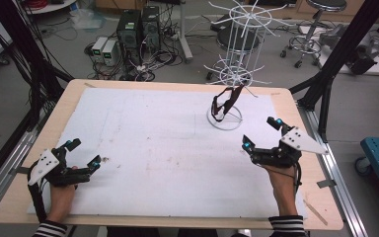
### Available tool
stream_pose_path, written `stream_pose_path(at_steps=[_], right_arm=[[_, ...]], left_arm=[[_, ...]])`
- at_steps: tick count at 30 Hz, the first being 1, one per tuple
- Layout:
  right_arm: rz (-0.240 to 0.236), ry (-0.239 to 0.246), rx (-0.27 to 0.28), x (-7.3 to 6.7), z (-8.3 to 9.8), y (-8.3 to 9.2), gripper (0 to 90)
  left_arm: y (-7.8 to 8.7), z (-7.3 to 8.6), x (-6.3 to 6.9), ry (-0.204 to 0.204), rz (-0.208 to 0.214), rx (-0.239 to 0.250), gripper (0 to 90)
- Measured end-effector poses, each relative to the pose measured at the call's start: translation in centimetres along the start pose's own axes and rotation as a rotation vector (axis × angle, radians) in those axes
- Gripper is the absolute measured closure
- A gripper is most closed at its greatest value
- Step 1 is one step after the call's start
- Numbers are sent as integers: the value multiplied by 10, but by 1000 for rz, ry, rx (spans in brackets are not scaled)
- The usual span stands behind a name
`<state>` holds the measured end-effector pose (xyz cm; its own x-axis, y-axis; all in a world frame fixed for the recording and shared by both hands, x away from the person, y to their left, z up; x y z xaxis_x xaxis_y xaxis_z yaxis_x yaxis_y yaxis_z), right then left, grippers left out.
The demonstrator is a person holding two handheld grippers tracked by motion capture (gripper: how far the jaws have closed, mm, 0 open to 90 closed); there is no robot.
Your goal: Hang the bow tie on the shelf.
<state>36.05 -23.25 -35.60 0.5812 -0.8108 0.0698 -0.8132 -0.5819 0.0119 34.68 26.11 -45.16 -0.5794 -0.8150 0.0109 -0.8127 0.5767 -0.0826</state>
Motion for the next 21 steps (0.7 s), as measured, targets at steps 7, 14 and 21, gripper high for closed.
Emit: stream_pose_path(at_steps=[7, 14, 21], right_arm=[[32, -26, 18, -7, 36, 5, 7], [23, -41, 53, -13, 65, 10, 7], [23, -35, 39, -17, 91, 10, 7]], left_arm=[[0, 0, 0, -2, 0, 0, 31], [0, 0, 0, -2, 0, 1, 31], [0, 0, 0, -2, 0, 1, 31]])
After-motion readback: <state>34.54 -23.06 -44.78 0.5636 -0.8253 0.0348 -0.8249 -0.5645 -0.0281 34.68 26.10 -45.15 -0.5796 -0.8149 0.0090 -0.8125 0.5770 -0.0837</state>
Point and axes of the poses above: each handheld gripper's, and its own axes: y roughly backward along the jaws, z roughly out of its underside, x roughly to its right, the point moved 9 cm from there along -y, roughly forward along the jaws, and after that the axes turned 3 degrees about x, right-handed, at the moved point
